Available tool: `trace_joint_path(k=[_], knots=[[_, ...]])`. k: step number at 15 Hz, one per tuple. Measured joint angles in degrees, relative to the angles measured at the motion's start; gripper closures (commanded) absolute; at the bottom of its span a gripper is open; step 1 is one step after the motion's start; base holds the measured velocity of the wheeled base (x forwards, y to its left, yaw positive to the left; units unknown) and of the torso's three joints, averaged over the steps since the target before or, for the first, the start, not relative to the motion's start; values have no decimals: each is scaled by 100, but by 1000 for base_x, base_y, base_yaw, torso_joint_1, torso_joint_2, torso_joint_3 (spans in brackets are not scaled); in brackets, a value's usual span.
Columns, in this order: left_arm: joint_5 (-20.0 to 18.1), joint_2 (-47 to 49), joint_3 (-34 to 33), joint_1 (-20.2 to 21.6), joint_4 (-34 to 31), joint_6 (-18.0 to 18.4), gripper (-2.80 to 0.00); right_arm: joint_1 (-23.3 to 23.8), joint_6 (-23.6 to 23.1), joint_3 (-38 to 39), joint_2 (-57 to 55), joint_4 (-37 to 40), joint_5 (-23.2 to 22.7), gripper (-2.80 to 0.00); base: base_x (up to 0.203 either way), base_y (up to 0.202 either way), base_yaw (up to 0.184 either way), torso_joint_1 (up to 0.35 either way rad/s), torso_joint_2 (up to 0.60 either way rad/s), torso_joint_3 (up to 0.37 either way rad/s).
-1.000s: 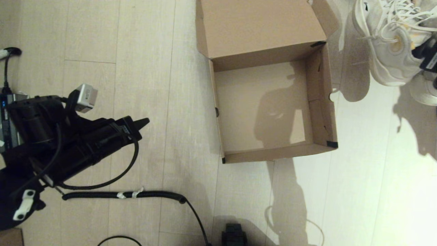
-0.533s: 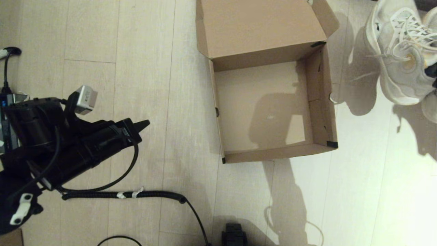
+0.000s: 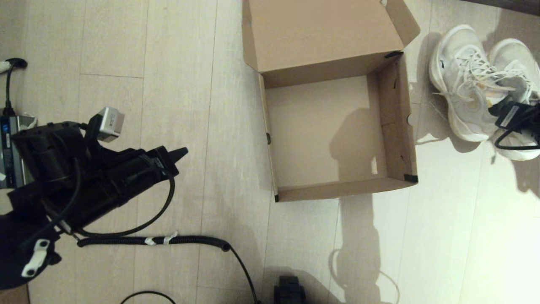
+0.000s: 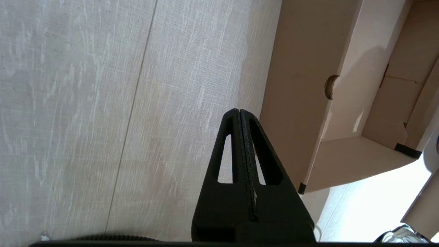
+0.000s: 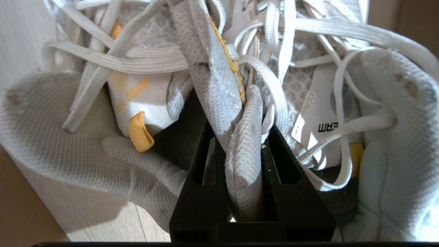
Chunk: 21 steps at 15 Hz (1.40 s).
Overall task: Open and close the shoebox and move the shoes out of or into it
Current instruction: Put the shoes out of the shoe box
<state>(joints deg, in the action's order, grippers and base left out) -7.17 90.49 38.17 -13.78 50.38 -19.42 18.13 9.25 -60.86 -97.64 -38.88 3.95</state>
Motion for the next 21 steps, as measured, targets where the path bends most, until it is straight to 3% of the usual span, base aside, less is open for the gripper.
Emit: trace_joint_path(k=[6,7,8,14,15,18,21], knots=[[17,-12,-5,6,6,35,0,4,3,164,-464,-271,-19,0,0,0,0,0,0,0],[21,-57,-17,5,-20,38,0,9,0,219,-459,-268,-35,-27,0,0,0,0,0,0],[25,-103,-44,6,-26,43,0,9,-5,247,-460,-274,-41,-280,0,0,0,0,0,0],[48,-390,-305,63,-40,40,0,11,-33,455,-319,-238,-165,-280,0,0,0,0,0,0],[50,-469,-322,74,-57,43,0,9,-36,563,-162,-196,-281,0,0,0,0,0,0,0],[53,-760,-396,85,-276,44,0,-92,-11,909,599,227,-864,0,0,0,0,0,0,0],[23,-743,-375,64,-318,55,0,-703,184,1014,1003,452,-1143,0,0,0,0,0,0,0]])
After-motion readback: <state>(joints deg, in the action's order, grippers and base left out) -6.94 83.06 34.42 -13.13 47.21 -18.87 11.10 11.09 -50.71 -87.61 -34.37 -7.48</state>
